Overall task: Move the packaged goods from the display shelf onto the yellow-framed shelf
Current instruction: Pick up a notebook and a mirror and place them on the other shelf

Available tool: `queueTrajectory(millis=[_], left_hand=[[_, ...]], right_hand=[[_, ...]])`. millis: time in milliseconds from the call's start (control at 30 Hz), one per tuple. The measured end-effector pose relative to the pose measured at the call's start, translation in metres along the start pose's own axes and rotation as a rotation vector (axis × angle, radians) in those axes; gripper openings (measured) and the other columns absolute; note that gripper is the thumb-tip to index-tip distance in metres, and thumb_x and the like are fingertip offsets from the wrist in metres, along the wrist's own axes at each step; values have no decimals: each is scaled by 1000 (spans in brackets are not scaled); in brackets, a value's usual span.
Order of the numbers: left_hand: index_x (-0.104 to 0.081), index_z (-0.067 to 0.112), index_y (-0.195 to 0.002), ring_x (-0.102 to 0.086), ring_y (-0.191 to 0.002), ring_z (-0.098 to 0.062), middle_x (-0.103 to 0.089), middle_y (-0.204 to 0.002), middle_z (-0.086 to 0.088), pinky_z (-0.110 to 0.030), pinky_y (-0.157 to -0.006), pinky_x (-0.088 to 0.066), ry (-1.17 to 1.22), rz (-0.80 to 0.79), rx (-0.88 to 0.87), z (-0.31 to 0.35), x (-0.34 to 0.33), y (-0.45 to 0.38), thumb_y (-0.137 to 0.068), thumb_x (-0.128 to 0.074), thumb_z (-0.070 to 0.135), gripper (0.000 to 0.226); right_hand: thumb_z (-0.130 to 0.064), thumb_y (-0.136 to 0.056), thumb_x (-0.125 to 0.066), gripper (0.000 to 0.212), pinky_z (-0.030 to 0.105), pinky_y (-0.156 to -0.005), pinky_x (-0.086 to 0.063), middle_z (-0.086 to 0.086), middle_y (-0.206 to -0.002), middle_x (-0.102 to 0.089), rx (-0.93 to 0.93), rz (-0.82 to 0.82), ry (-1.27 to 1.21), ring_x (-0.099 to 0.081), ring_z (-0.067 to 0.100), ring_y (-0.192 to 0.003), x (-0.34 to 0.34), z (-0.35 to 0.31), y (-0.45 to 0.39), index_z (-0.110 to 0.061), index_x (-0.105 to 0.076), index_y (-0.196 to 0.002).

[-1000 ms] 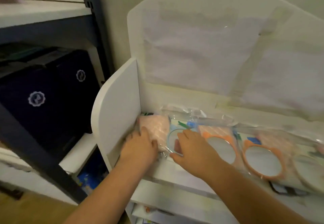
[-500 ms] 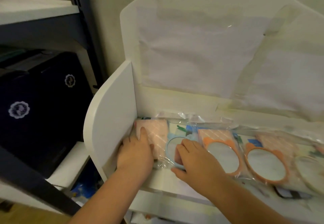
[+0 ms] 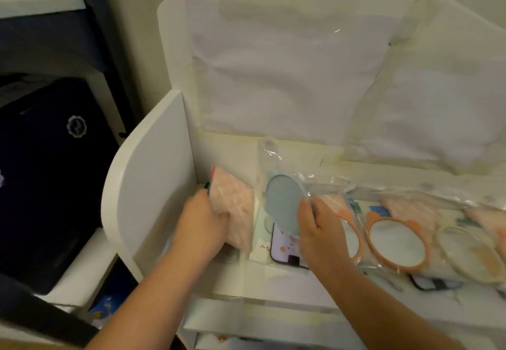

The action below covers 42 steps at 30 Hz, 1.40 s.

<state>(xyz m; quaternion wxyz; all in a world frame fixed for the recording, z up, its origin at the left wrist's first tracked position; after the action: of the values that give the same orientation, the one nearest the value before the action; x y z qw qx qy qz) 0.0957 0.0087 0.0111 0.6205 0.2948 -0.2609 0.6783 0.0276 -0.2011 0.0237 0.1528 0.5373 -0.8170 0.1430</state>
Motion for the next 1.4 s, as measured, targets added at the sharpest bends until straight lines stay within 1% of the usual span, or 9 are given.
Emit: queueTrajectory(millis=[167,300,400,667,867,933,1133,1233,1400], left_hand=[[-60,18,-92,-67,-84,-31,-71,-91,-10,-42,-73,-54,393,-63,152,-1,5,20,-85,-56,4,16],[-57,10,-102,-65,-82,-31,-70,-99,-16,-44,-74,-54,744,-150,250,17,8,52,-88,-54,-8,23],[-62,9,-101,-68,-71,-24,-76,-84,-10,-34,-65,-54,875,-236,231,48,5,79,-89,-48,-13,28],[-65,7,-97,-71,-71,-21,-76,-89,-14,-37,-75,-52,986,-475,165,145,-48,172,-89,-46,-13,29],[-64,12,-91,-69,-53,-10,-75,-70,-4,-23,-46,-51,1042,-591,150,220,-102,270,-90,-45,-10,29],[-63,12,-96,-70,-54,-11,-75,-72,-5,-21,-41,-51,1085,-635,164,240,-120,301,-90,-46,-9,27],[-65,13,-112,-73,-75,-18,-78,-98,-9,-31,-62,-56,1090,-768,161,302,-181,384,-91,-47,0,31],[-65,13,-110,-74,-71,-16,-79,-91,-6,-29,-56,-55,1023,-843,140,333,-210,416,-93,-47,1,28],[-62,17,-124,-72,-96,-27,-77,-108,-9,-36,-69,-55,902,-925,100,380,-265,449,-96,-46,2,35]], right_hand=[[-35,-90,-48,27,44,-71,-56,9,-99,-67,-288,155,-486,-63,27,-88,26,12,15,-14,-64,-97],[-23,-99,-47,23,51,-83,-59,10,-98,-77,-393,145,-878,-73,30,-95,59,14,33,-14,-67,-105],[-14,-101,-45,21,46,-75,-60,10,-98,-78,-326,130,-1048,-75,25,-88,94,9,48,-16,-66,-103],[-8,-97,-50,30,43,-92,-53,14,-115,-73,-291,221,-1139,-69,28,-108,227,40,113,-6,-59,-125],[-12,-93,-56,32,43,-102,-48,11,-116,-73,-268,362,-1162,-68,28,-113,350,73,192,-10,-59,-125],[-9,-96,-51,31,41,-96,-52,11,-116,-73,-222,379,-1178,-70,26,-108,389,79,222,-9,-59,-125],[-8,-98,-44,31,43,-88,-55,15,-114,-73,-124,454,-1217,-71,27,-106,487,95,292,-11,-58,-125],[-11,-99,-42,30,42,-86,-56,16,-112,-74,-95,518,-1254,-71,29,-105,526,109,310,-14,-57,-125],[-13,-101,-39,36,33,-75,-60,15,-117,-72,-53,677,-1314,-71,27,-105,586,152,321,-11,-51,-135]])
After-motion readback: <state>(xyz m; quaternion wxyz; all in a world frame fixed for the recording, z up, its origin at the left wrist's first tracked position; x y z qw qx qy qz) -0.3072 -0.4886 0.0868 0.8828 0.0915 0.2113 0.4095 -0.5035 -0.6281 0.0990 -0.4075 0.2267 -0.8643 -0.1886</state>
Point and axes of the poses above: each hand's wrist, its own y-axis away from the middle knuckle, its own x-axis out of the back of the hand, z = x × y, the point moved 5 cm from there along -y, towards the middle knuckle
